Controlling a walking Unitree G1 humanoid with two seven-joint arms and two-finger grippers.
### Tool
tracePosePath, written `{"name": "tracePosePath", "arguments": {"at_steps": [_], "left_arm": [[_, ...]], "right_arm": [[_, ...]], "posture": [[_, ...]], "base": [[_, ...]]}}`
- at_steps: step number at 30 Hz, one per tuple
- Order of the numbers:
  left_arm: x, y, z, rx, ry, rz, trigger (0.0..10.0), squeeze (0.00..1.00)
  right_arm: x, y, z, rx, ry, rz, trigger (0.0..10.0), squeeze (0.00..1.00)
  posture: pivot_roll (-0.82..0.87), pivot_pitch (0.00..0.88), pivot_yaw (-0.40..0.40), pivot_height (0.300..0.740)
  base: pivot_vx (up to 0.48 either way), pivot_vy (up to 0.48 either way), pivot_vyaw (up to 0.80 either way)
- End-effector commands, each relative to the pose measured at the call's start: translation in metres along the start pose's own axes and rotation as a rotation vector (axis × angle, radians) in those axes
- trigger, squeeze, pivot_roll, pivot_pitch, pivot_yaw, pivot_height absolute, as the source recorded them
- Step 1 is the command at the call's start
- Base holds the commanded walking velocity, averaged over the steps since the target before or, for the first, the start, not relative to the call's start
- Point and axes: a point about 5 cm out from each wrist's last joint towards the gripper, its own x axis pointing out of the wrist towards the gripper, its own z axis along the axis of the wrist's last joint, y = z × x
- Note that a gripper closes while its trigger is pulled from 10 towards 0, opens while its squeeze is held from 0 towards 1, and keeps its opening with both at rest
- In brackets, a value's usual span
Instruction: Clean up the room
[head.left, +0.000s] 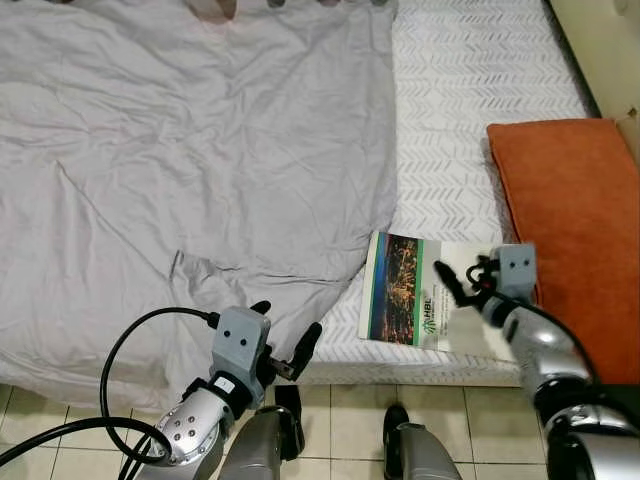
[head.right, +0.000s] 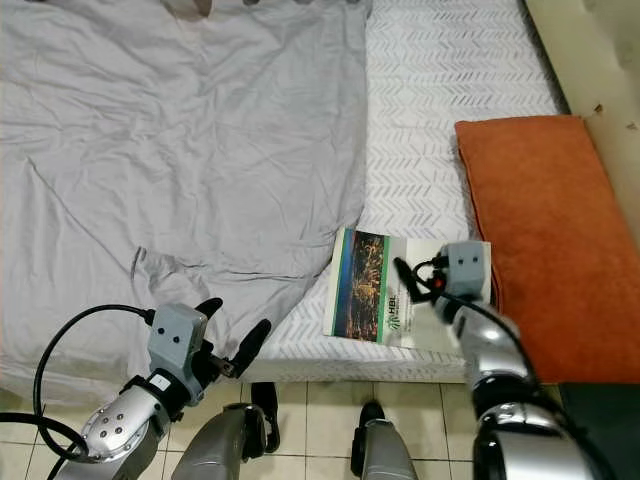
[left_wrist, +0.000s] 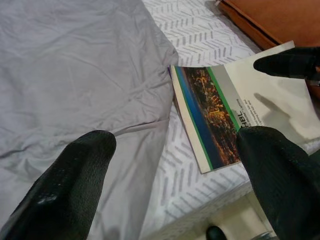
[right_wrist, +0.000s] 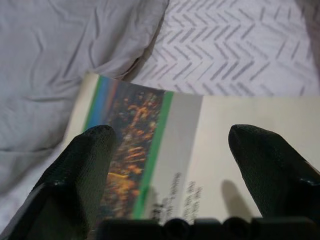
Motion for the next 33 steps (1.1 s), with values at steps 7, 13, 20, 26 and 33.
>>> {"name": "tracePosePath", "arguments": {"at_steps": [7, 13, 20, 26, 33], "left_arm": [[-0.012, 0.008, 0.005, 0.152, 0.025, -0.03, 10.0, 0.0], [-0.026, 0.005, -0.003, 0.127, 0.067, -0.046, 10.0, 0.0], [-0.041, 0.005, -0.013, 0.107, 0.115, -0.012, 10.0, 0.0], [-0.053, 0.003, -0.008, 0.106, 0.128, -0.004, 10.0, 0.0], [-0.062, -0.003, -0.001, 0.101, 0.125, -0.016, 10.0, 0.0]], "right_arm": [[0.005, 0.062, -0.048, 0.375, 0.064, 0.057, 10.0, 0.0], [0.01, 0.093, -0.057, 0.385, 0.119, 0.104, 10.0, 0.0], [0.007, 0.113, -0.073, 0.337, 0.213, 0.107, 10.0, 0.0], [0.004, 0.136, -0.083, 0.434, 0.238, 0.129, 10.0, 0.0], [0.004, 0.157, -0.086, 0.487, 0.254, 0.186, 10.0, 0.0]], "posture": [[0.11, 0.508, 0.092, 0.74], [0.12, 0.547, 0.089, 0.74], [0.14, 0.601, 0.081, 0.74], [0.18, 0.645, 0.096, 0.74], [0.2, 0.637, 0.103, 0.74]], "base": [[0.0, 0.0, 0.0], [0.0, 0.0, 0.0], [0.0, 0.0, 0.0], [0.0, 0.0, 0.0], [0.0, 0.0, 0.0]]}}
